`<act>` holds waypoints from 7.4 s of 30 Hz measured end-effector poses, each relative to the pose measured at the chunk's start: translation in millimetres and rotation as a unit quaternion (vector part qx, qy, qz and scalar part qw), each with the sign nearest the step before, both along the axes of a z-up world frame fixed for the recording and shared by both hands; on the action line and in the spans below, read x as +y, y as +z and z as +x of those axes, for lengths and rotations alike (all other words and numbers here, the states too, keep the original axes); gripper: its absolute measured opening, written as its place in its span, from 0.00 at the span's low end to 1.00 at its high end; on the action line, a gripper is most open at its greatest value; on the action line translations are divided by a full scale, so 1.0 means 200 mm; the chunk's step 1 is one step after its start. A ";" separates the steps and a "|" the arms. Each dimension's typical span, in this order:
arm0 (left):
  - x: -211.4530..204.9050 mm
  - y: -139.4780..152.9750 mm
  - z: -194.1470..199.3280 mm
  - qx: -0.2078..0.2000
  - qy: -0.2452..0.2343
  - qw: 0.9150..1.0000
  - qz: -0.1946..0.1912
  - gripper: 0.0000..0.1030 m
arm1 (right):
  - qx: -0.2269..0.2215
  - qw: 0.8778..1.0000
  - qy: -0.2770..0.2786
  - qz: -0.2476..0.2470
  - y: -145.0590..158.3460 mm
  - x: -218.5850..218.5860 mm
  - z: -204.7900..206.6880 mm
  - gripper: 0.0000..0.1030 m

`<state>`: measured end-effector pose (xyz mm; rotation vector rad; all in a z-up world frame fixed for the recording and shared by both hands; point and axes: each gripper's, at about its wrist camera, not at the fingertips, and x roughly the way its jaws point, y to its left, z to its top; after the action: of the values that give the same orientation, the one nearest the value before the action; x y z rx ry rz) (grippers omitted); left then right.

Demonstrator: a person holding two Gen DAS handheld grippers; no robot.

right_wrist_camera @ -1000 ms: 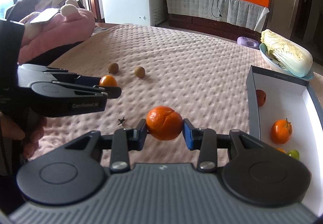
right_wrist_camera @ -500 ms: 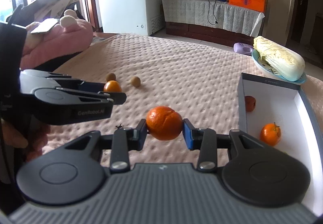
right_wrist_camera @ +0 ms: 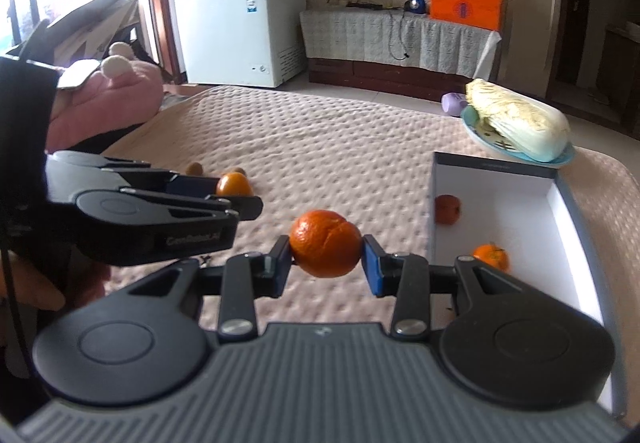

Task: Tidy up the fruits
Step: 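Carry the yellow oval orange and the orange over the box with both grippers, then drop the yellow oval orange into the box by opening the left gripper, then lower the orange into the box and open the right gripper, then move both grippers toward the two small brown longans, then grasp a brown longan with the right gripper, then close the left gripper on the other longan while the right gripper carries its longan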

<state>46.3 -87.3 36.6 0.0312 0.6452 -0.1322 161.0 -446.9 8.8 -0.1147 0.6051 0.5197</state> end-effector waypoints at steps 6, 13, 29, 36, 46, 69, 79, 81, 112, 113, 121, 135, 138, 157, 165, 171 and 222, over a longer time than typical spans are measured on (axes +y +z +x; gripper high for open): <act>-0.12 0.02 0.01 -0.008 -0.021 1.000 -0.007 0.42 | -0.004 1.000 -0.023 0.003 0.01 -0.11 0.00 0.39; -0.28 0.03 0.03 -0.013 -0.047 0.999 -0.017 0.42 | 0.000 0.998 -0.058 -0.001 0.00 -0.29 0.00 0.39; -0.62 -0.02 0.13 -0.010 -0.100 0.994 -0.032 0.42 | 0.021 0.995 -0.102 -0.013 -0.07 -0.52 -0.01 0.39; -0.74 -0.06 0.23 -0.009 -0.116 0.993 -0.028 0.42 | 0.028 0.994 -0.104 -0.016 -0.09 -0.54 -0.01 0.39; -0.81 -0.09 0.31 -0.005 -0.125 0.992 -0.029 0.42 | 0.033 0.995 -0.098 -0.016 -0.09 -0.52 0.01 0.39; -0.62 0.02 0.18 -0.032 -0.121 0.992 -0.034 0.43 | 0.034 0.990 -0.137 -0.009 -0.11 -0.53 0.06 0.39; -0.43 0.07 0.04 -0.029 -0.101 0.994 -0.025 0.43 | 0.040 0.986 -0.162 -0.005 -0.14 -0.47 0.16 0.39; -0.39 0.08 0.01 -0.028 -0.097 0.995 -0.021 0.43 | 0.041 0.984 -0.171 0.001 -0.14 -0.47 0.19 0.39; -0.09 0.05 -0.19 -0.006 -0.080 0.997 -0.007 0.43 | 0.005 0.979 -0.202 -0.009 -0.10 -0.29 0.20 0.41; -0.08 0.05 -0.19 -0.007 -0.078 0.997 -0.007 0.43 | -0.003 0.980 -0.201 -0.007 -0.09 -0.28 0.20 0.41; 0.06 0.05 -0.19 -0.013 -0.061 0.998 -0.011 0.43 | -0.070 0.981 -0.177 0.035 0.01 -0.13 0.14 0.41; 0.50 0.02 -0.12 -0.014 0.043 0.999 -0.009 0.44 | -0.035 0.998 0.018 0.042 -0.07 0.42 0.18 0.41; 0.59 0.02 -0.10 -0.011 0.061 0.998 -0.013 0.44 | -0.026 0.999 0.033 0.033 -0.11 0.51 0.19 0.41; 0.75 -0.02 0.02 -0.001 0.096 0.995 -0.038 0.43 | 0.005 0.997 0.066 -0.027 -0.30 0.92 0.44 0.40; 0.79 -0.06 0.04 0.008 0.105 0.993 -0.043 0.43 | 0.016 0.998 0.058 -0.028 -0.34 0.97 0.50 0.40; 0.81 -0.06 0.04 0.012 0.110 0.993 -0.046 0.43 | 0.020 0.998 0.054 -0.023 -0.36 0.97 0.52 0.40; 0.84 -0.11 0.07 0.034 0.122 0.991 -0.031 0.44 | 0.026 0.997 0.061 -0.035 -0.34 0.86 0.43 0.24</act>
<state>60.9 80.6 14.0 -0.1118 0.7065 0.0837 247.8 -274.6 -58.6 -0.2067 0.6702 0.6206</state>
